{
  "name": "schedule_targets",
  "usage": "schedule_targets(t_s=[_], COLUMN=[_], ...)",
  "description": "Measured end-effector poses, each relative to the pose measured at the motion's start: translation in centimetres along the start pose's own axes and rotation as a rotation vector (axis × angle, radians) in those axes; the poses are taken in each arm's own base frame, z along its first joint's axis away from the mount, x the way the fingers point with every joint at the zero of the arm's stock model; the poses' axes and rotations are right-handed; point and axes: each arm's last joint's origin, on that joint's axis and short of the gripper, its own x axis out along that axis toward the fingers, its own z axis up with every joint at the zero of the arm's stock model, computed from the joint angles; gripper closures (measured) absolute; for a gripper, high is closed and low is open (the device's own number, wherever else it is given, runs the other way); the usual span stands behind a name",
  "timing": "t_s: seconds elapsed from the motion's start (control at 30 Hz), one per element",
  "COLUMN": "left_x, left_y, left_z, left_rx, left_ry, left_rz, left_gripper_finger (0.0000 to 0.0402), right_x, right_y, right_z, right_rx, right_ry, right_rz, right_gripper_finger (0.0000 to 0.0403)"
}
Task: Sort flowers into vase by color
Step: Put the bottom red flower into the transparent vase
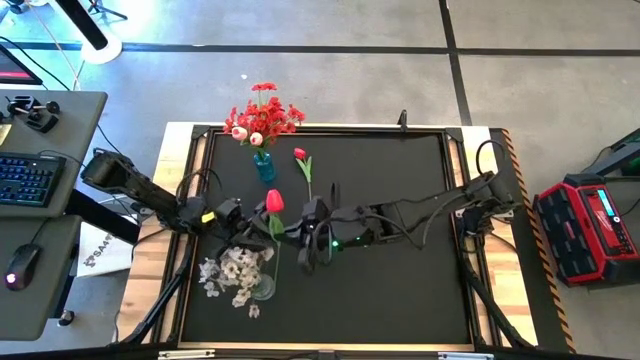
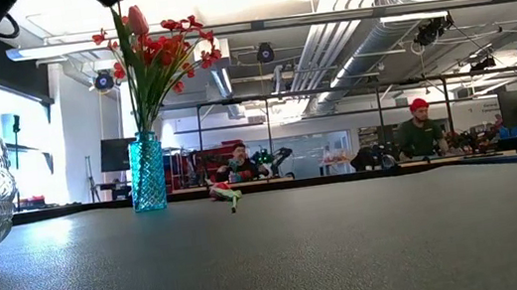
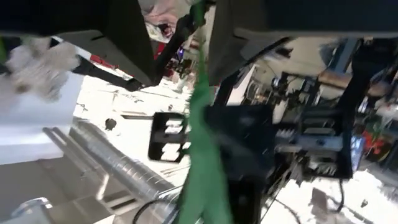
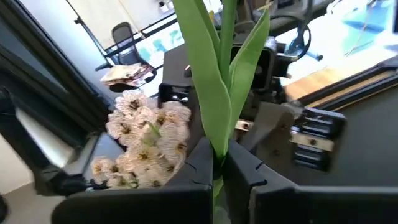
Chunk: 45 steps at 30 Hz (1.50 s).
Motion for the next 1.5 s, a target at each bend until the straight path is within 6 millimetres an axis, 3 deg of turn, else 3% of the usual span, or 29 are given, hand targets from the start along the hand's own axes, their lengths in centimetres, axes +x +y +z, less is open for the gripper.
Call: schedule_targets(t_s=[0.27, 0.43, 0.63, 1.1, 1.5], left_x=[-0.5, -1.2, -2.0, -2.7, -2.7], left_y=[-0.6, -0.7, -0.6, -0.8, -0.8], left_z=[2.3, 3.7, 4.8, 5.3, 5.3], left_rx=[0.035, 0.054, 0.069, 0.081, 0.097], left_ry=[0.008, 0.027, 0.052, 0.096, 0.095], left_rz=[-0.059, -0.019, 0.029, 0.068, 0.071], left_gripper_finger=[0.0221, 0.0217, 0.0217, 0.0217, 0.0217], right_x=[1.0, 2.2, 2.2, 1.8, 4.0], right_y=[1.3, 1.2, 1.2, 1.3, 0.5], right_z=[-1.2, -2.1, -2.0, -0.8, -3.4], right_rx=[-0.163, -0.186, -0.234, -0.249, -0.267], right_ry=[-0.072, -0.070, -0.086, -0.143, -0.039], right_rz=[-0.003, 0.044, 0.031, 0.065, 0.110], right_gripper_finger=[0.0402, 0.0402, 0.0403, 0.0403, 0.0398])
